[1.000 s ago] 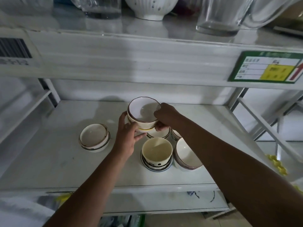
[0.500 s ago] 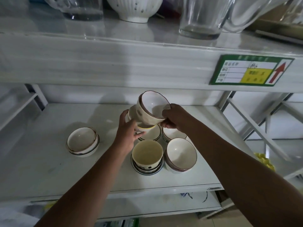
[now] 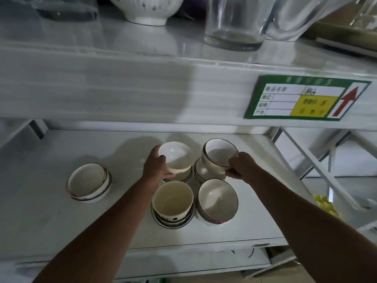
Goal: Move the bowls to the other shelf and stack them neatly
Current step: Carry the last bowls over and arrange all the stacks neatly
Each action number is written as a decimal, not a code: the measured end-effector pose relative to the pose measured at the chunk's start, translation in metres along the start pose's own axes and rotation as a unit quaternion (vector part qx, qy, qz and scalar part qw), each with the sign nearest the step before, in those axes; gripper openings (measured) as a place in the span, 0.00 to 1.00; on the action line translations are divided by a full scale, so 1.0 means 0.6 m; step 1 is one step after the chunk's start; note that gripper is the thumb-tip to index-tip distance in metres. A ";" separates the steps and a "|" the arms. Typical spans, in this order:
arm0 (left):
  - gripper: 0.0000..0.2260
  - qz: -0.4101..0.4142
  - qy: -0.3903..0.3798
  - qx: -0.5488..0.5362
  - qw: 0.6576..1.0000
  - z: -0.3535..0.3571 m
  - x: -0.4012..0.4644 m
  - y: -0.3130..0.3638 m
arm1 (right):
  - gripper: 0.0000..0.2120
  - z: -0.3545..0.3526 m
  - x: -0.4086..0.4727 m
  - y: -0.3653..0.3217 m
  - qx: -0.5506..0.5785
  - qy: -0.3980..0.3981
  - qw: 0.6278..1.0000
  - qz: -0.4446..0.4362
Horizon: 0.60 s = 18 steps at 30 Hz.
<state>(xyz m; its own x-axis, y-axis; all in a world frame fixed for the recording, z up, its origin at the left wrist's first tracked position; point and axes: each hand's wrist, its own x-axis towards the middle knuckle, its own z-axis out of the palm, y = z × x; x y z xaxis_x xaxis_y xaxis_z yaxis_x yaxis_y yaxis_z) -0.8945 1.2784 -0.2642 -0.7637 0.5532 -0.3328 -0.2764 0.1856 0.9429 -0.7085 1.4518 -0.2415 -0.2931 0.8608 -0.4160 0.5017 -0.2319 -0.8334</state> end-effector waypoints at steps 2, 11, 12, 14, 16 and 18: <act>0.25 0.000 0.004 0.019 1.000 0.004 0.006 -0.004 | 0.13 0.006 0.006 0.012 -0.007 -0.002 1.000 0.007; 0.28 -0.016 0.040 0.118 0.992 -0.011 0.028 -0.034 | 0.06 0.032 0.016 0.019 -0.092 -0.002 0.996 0.013; 0.28 -0.011 0.038 0.136 0.990 -0.012 0.029 -0.036 | 0.06 0.031 0.016 0.020 -0.111 -0.001 0.994 0.007; 0.27 0.001 0.028 0.179 0.983 -0.013 0.031 -0.035 | 0.05 0.029 0.018 0.021 -0.142 -0.009 0.990 -0.004; 0.26 0.022 0.026 0.230 0.973 -0.012 0.033 -0.033 | 0.05 0.027 0.019 0.020 -0.161 -0.014 0.987 -0.010; 0.25 0.056 0.032 0.275 0.959 -0.011 0.038 -0.036 | 0.05 0.025 0.020 0.017 -0.180 -0.018 0.983 -0.008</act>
<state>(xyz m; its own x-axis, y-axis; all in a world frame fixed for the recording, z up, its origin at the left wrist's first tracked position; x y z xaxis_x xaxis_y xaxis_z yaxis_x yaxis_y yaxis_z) -0.9096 1.2818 -0.2919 -0.8094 0.5475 -0.2125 0.1453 0.5372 0.8308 -0.7192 1.4531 -0.2606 -0.3281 0.8454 -0.4215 0.7507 -0.0375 -0.6596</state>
